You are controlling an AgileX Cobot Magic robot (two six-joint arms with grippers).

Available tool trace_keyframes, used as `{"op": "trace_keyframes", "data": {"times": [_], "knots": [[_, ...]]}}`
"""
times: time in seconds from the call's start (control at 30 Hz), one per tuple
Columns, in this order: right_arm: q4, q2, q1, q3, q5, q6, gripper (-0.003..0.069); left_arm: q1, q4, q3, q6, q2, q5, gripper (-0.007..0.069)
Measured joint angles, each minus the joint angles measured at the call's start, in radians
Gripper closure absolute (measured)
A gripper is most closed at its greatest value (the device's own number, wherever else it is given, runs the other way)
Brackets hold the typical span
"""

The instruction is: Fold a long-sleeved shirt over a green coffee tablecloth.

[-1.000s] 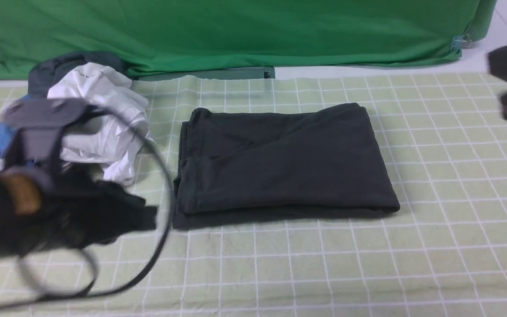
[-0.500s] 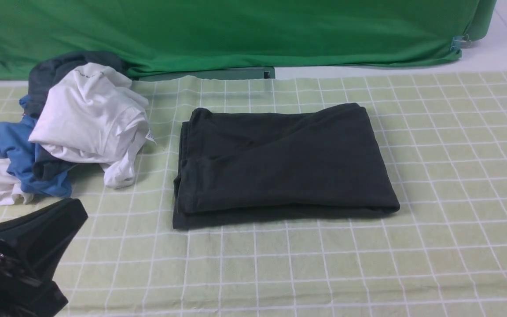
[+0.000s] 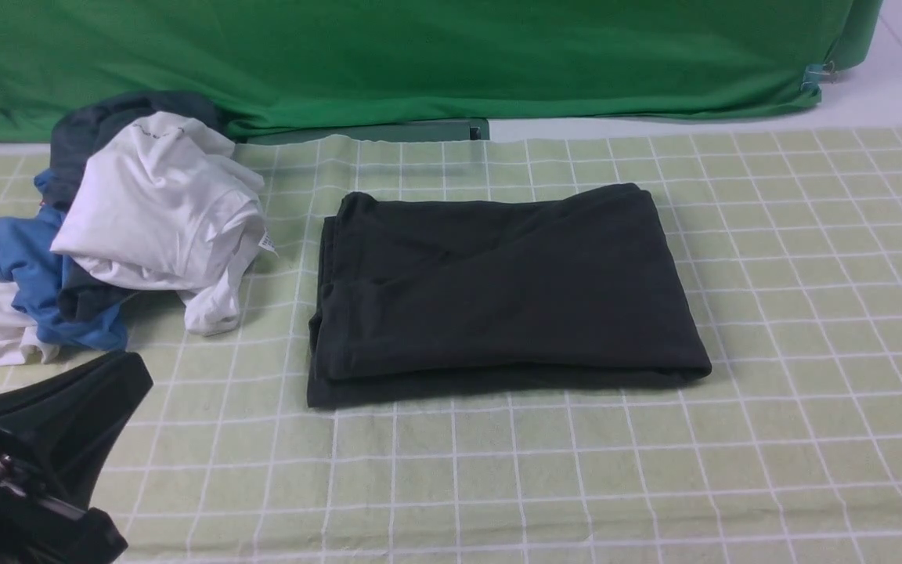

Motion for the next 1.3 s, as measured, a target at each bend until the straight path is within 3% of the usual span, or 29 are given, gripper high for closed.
{"op": "trace_keyframes", "data": {"times": [0.6,0.8,0.9,0.93,1.3], "knots": [[0.0,0.0,0.0,0.0,0.014,0.0,0.0614,0.0,0.037,0.0,0.003,0.0,0.0,0.0612],[0.0,0.0,0.0,0.0,0.015,0.0,0.0601,0.003,0.079,0.0,0.09,-0.002,-0.001,0.0612],[0.0,0.0,0.0,0.0,0.015,0.0,0.0589,0.049,0.022,0.012,0.206,-0.022,-0.016,0.0612],[0.0,0.0,0.0,0.0,0.015,0.0,0.0583,0.1,-0.042,0.041,0.293,-0.053,-0.042,0.0612],[0.0,0.0,0.0,0.0,0.017,0.0,0.0552,0.397,-0.109,0.261,0.359,-0.373,-0.034,0.0612]]}}
